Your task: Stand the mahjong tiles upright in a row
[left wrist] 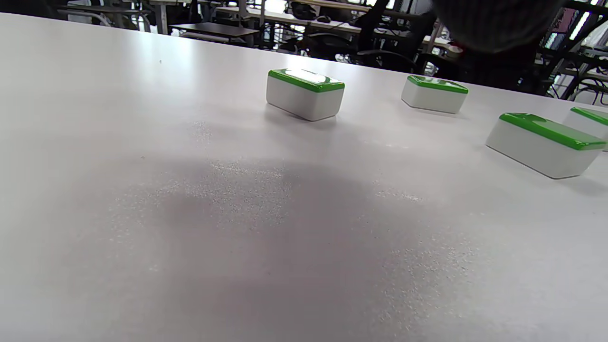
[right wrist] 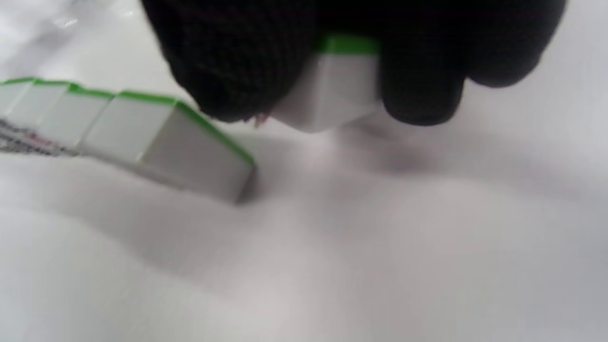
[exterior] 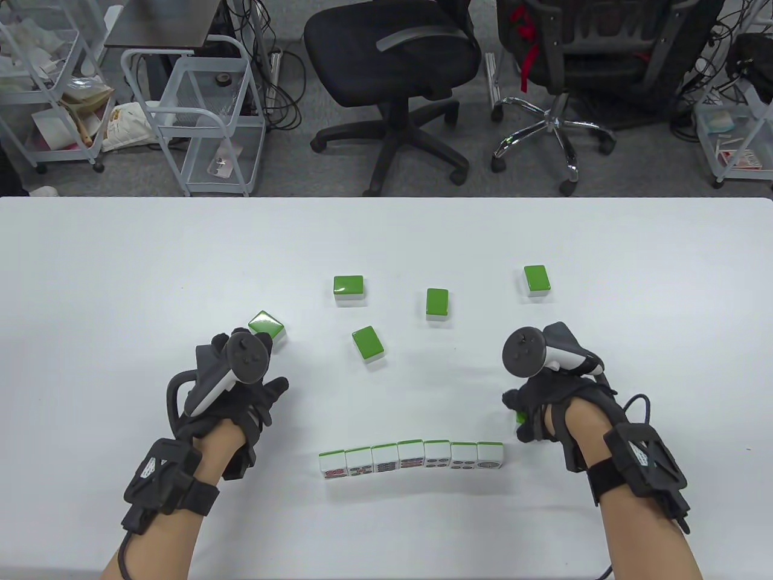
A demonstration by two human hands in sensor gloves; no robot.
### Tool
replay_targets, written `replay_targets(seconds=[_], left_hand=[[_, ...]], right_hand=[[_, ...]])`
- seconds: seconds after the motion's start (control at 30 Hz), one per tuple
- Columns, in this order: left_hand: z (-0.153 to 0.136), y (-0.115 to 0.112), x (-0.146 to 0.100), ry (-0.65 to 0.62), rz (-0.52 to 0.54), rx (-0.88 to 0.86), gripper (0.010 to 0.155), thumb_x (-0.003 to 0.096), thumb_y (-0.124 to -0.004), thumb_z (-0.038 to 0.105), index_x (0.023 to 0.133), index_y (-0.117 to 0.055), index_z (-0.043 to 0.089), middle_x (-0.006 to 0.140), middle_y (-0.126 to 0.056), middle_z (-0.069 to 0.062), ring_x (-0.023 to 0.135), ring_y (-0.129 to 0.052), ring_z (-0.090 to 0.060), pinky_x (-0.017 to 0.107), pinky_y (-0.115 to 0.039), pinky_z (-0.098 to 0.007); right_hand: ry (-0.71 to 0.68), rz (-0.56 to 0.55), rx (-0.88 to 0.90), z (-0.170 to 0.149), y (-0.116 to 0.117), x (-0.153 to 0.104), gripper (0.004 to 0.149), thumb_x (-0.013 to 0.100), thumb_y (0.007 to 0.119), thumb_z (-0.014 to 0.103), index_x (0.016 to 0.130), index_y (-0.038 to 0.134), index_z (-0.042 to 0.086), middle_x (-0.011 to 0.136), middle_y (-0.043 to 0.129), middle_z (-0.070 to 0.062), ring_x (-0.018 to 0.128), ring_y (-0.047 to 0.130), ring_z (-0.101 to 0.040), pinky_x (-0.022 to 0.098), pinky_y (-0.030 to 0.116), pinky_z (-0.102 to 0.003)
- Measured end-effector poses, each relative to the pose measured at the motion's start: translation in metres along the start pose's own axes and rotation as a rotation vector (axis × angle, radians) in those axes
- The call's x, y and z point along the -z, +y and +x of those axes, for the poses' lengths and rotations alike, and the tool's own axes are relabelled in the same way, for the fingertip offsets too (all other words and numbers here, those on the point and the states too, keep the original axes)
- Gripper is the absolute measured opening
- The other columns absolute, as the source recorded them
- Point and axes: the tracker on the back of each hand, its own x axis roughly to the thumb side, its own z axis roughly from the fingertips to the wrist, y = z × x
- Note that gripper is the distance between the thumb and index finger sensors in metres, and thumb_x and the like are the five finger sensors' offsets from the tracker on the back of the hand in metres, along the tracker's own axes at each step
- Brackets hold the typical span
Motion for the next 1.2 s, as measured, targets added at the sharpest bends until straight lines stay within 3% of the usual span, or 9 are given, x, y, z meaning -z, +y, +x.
replay_targets(seconds=[0.07,0.3,0.43,0.67,0.9,1.03,1.13,1.2], left_hand=[[0.000,0.000,0.000,-0.001,-0.002,-0.001,0.082,0.0305,-0.068,0.063,0.100,-0.032,0.039,0.115,-0.025,0.003,0.109,-0.026,-0.036,0.077,-0.038,-0.058],[-0.001,-0.001,-0.002,-0.002,-0.014,-0.015,0.082,0.0306,-0.068,0.063,0.100,-0.032,0.039,0.115,-0.025,0.002,0.109,-0.026,-0.036,0.077,-0.038,-0.058],[-0.002,-0.002,-0.002,-0.002,-0.019,-0.025,0.082,0.0306,-0.068,0.063,0.100,-0.032,0.039,0.115,-0.025,0.003,0.109,-0.026,-0.036,0.077,-0.037,-0.058],[-0.001,-0.002,-0.002,-0.004,-0.029,-0.025,0.082,0.0306,-0.068,0.063,0.100,-0.032,0.039,0.115,-0.024,0.002,0.109,-0.025,-0.036,0.077,-0.037,-0.058],[-0.002,-0.001,-0.002,-0.004,-0.031,-0.031,0.082,0.0306,-0.068,0.063,0.100,-0.031,0.039,0.114,-0.024,0.002,0.109,-0.025,-0.036,0.077,-0.037,-0.058],[-0.003,0.003,-0.003,-0.009,-0.016,-0.047,0.082,0.0306,-0.068,0.063,0.100,-0.031,0.039,0.114,-0.024,0.002,0.109,-0.025,-0.036,0.077,-0.037,-0.058],[-0.003,0.003,-0.004,-0.009,-0.012,-0.045,0.082,0.0306,-0.068,0.063,0.100,-0.031,0.039,0.115,-0.024,0.002,0.109,-0.025,-0.036,0.077,-0.037,-0.058],[-0.003,0.004,-0.004,-0.009,-0.010,-0.042,0.082,0.0307,-0.068,0.063,0.100,-0.031,0.039,0.114,-0.024,0.002,0.109,-0.025,-0.036,0.077,-0.037,-0.058]], right_hand=[[0.000,0.097,0.033,0.003,0.015,0.000,0.077,0.026,0.091,0.027,0.092,0.061,0.000,0.094,0.070,-0.030,0.061,0.094,-0.046,0.046,0.078,-0.058],[-0.081,0.088,0.051,0.013,0.027,0.004,0.074,0.026,0.092,0.028,0.089,0.065,0.000,0.083,0.069,-0.036,0.058,0.098,-0.044,0.044,0.082,-0.056],[-0.110,0.032,0.118,0.004,0.022,0.003,0.070,0.025,0.092,0.029,0.086,0.071,0.004,0.082,0.075,-0.033,0.058,0.103,-0.042,0.044,0.087,-0.054],[-0.145,-0.064,0.182,-0.011,0.011,0.007,0.056,0.024,0.094,0.030,0.077,0.086,0.015,0.079,0.092,-0.015,0.053,0.108,-0.036,0.041,0.091,-0.048],[-0.133,-0.072,0.200,-0.020,0.000,-0.003,0.064,0.024,0.093,0.037,0.082,0.082,0.012,0.083,0.089,-0.017,0.058,0.103,-0.038,0.043,0.086,-0.052],[-0.104,-0.404,0.303,-0.048,-0.040,-0.035,0.062,0.027,0.092,0.034,0.084,0.080,0.011,0.084,0.088,-0.018,0.058,0.102,-0.039,0.042,0.085,-0.053],[0.008,-0.674,0.299,-0.073,-0.065,-0.052,0.062,0.028,0.092,0.031,0.085,0.078,0.011,0.086,0.086,-0.019,0.061,0.100,-0.042,0.043,0.083,-0.055],[0.091,-0.777,0.283,-0.087,-0.076,-0.058,0.064,0.028,0.091,0.030,0.087,0.075,0.011,0.090,0.081,-0.019,0.067,0.095,-0.043,0.046,0.080,-0.057]])
